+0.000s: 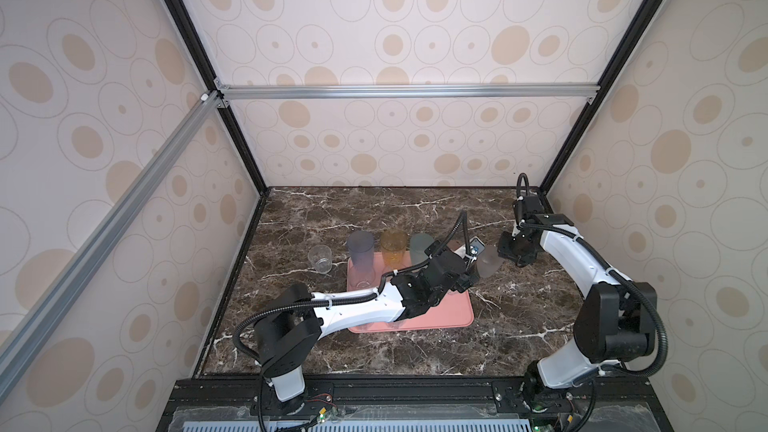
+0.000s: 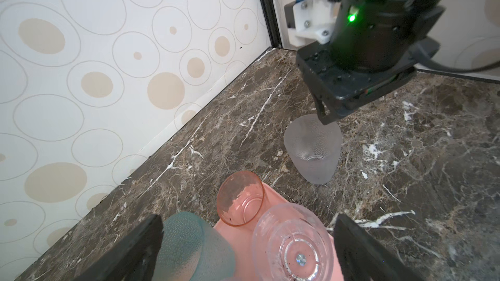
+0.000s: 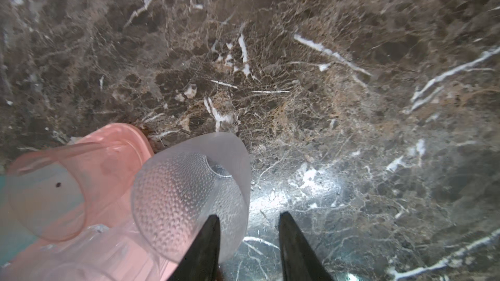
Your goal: Place the glasses into the tray
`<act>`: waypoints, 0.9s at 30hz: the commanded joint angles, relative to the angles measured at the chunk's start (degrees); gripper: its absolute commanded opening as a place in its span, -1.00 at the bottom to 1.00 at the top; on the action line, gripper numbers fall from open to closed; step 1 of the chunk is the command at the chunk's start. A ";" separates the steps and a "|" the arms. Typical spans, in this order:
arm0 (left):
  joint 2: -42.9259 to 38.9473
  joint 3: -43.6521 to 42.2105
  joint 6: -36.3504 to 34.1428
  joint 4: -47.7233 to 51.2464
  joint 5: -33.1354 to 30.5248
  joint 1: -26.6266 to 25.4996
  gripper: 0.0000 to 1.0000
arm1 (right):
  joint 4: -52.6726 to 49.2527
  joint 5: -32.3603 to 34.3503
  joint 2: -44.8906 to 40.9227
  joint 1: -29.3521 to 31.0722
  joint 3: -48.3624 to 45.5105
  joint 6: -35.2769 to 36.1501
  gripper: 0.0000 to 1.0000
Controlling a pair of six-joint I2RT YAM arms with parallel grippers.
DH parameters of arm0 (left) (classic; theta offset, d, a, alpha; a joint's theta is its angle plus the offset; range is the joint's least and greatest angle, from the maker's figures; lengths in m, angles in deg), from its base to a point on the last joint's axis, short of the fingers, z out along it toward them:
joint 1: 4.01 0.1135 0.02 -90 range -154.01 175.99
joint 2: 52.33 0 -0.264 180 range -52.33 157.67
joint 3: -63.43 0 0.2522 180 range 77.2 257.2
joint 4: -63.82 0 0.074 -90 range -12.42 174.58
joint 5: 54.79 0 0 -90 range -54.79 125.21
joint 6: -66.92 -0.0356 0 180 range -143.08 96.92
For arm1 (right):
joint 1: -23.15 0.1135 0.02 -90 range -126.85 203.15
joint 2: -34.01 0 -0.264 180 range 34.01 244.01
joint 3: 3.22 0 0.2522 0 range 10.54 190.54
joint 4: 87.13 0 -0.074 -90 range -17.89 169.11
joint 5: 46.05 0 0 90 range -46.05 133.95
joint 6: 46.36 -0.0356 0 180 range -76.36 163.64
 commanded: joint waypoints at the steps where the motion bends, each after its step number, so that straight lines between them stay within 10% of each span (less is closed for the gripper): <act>1: -0.08 1.06 -1.61 -2.35 0.22 0.11 0.97 | 2.30 -2.61 1.71 -0.08 -1.66 -0.12 -0.37; 15: -3.95 -0.26 -7.99 -1.91 -5.67 0.16 0.98 | -5.46 1.59 -8.69 3.16 0.92 1.61 -0.91; 27: -19.76 -12.68 -6.28 -0.65 -8.64 6.36 0.97 | -20.04 0.63 -13.63 25.94 9.98 -0.36 -0.95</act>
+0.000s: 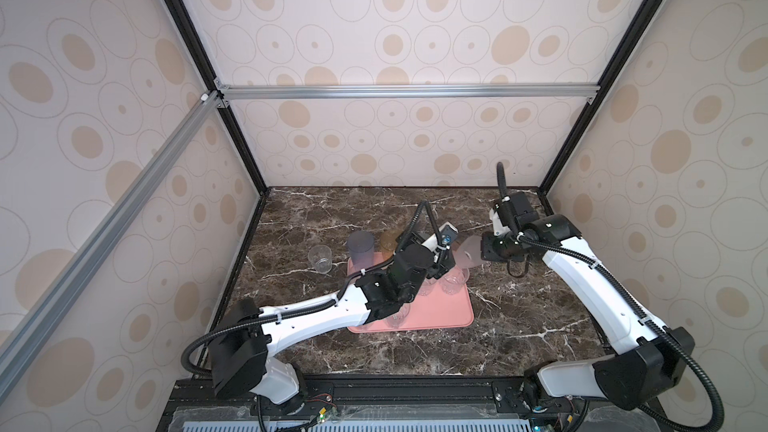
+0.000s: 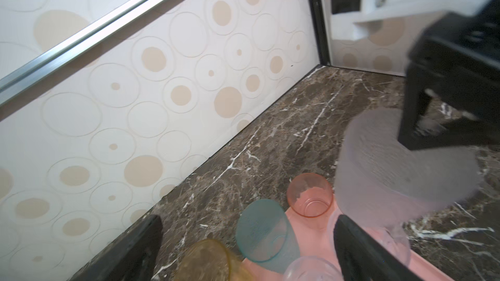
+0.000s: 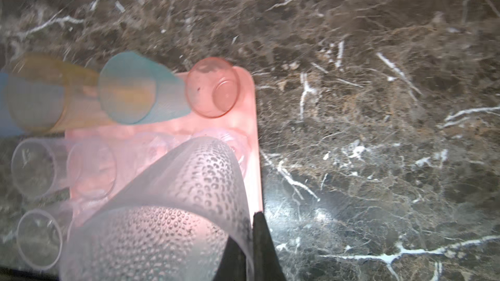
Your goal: Place the glasses into the tray
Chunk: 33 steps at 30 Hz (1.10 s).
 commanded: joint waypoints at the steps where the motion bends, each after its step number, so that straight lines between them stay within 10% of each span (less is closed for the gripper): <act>1: -4.63 -3.91 0.09 0.90 -2.56 2.67 0.98 | -7.10 -0.56 0.65 6.84 1.86 -1.70 -0.95; 13: -20.78 -17.28 9.83 8.60 -2.89 6.44 0.98 | -10.42 0.54 0.47 18.48 0.59 -8.31 -0.97; 33: -24.59 -21.96 18.47 12.63 0.48 6.40 0.94 | -0.34 12.07 10.10 30.15 -6.68 -13.93 -0.98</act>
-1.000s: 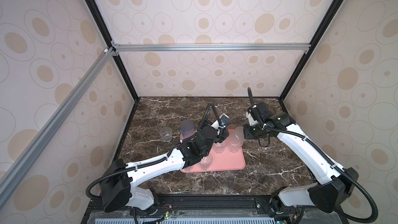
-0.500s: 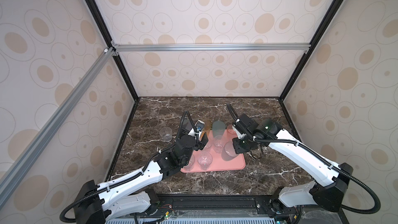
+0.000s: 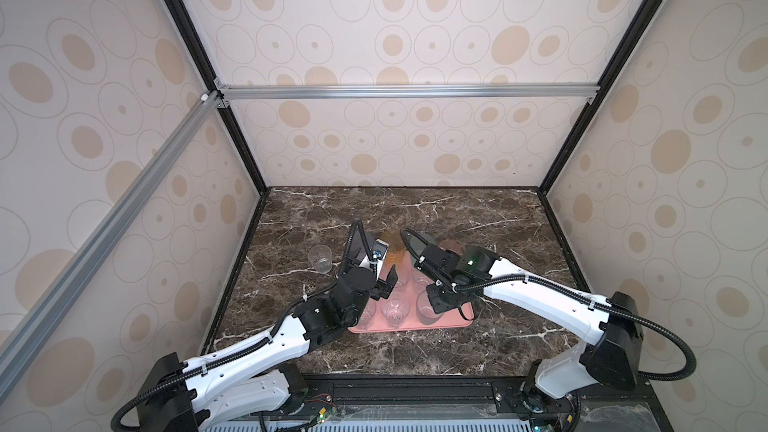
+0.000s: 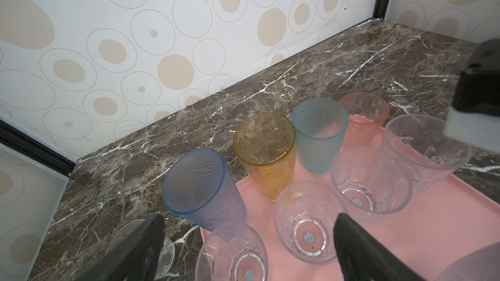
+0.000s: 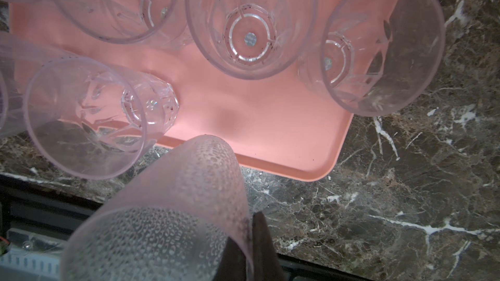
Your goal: Place the glasses into the tray
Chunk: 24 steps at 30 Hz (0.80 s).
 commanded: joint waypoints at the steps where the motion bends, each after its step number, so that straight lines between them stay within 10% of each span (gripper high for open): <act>1: -0.60 -0.29 1.55 0.30 0.36 0.21 0.94 | 2.17 4.13 1.58 0.25 -1.73 -1.23 -0.98; 15: -0.58 -1.46 1.13 0.40 0.13 0.21 0.94 | 9.53 2.30 8.08 0.20 -5.68 -1.47 -0.94; 24: -0.85 -0.23 2.93 3.09 -2.25 0.37 0.96 | 3.12 2.85 6.54 0.15 0.20 0.63 -0.30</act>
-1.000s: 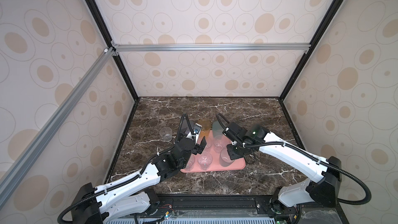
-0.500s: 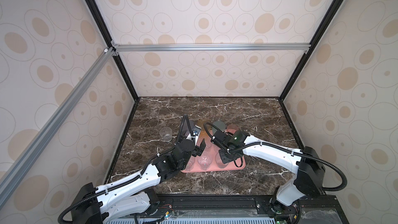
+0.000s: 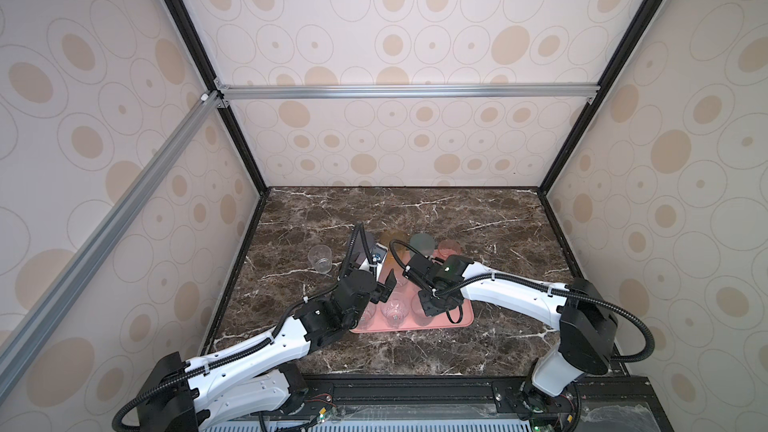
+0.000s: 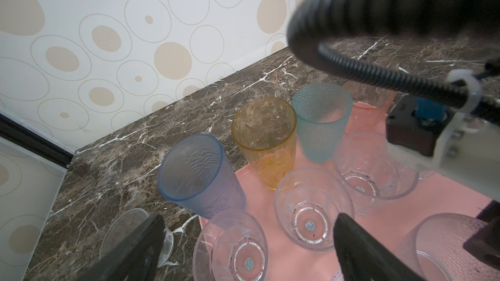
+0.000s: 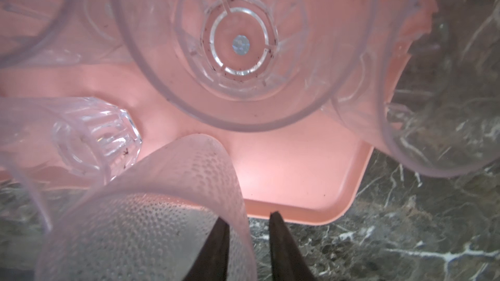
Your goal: Place the glasses into the tray
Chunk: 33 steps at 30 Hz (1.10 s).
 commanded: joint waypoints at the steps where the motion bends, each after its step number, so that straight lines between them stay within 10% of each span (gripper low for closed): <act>1: -0.79 2.14 2.39 3.66 -2.35 0.57 0.97 | -4.49 0.13 -1.35 0.12 4.99 0.58 -0.25; 15: -4.09 9.23 3.41 20.10 11.84 28.92 0.84 | -4.86 10.18 -6.32 -1.24 10.85 1.82 -0.21; 24: 0.78 9.06 10.94 15.16 41.98 51.76 0.69 | -1.59 9.44 -6.56 -1.86 7.78 1.27 -0.22; 33: 9.39 10.79 11.07 12.01 36.55 54.59 0.55 | 2.96 12.05 -7.57 -4.31 6.62 3.45 -0.04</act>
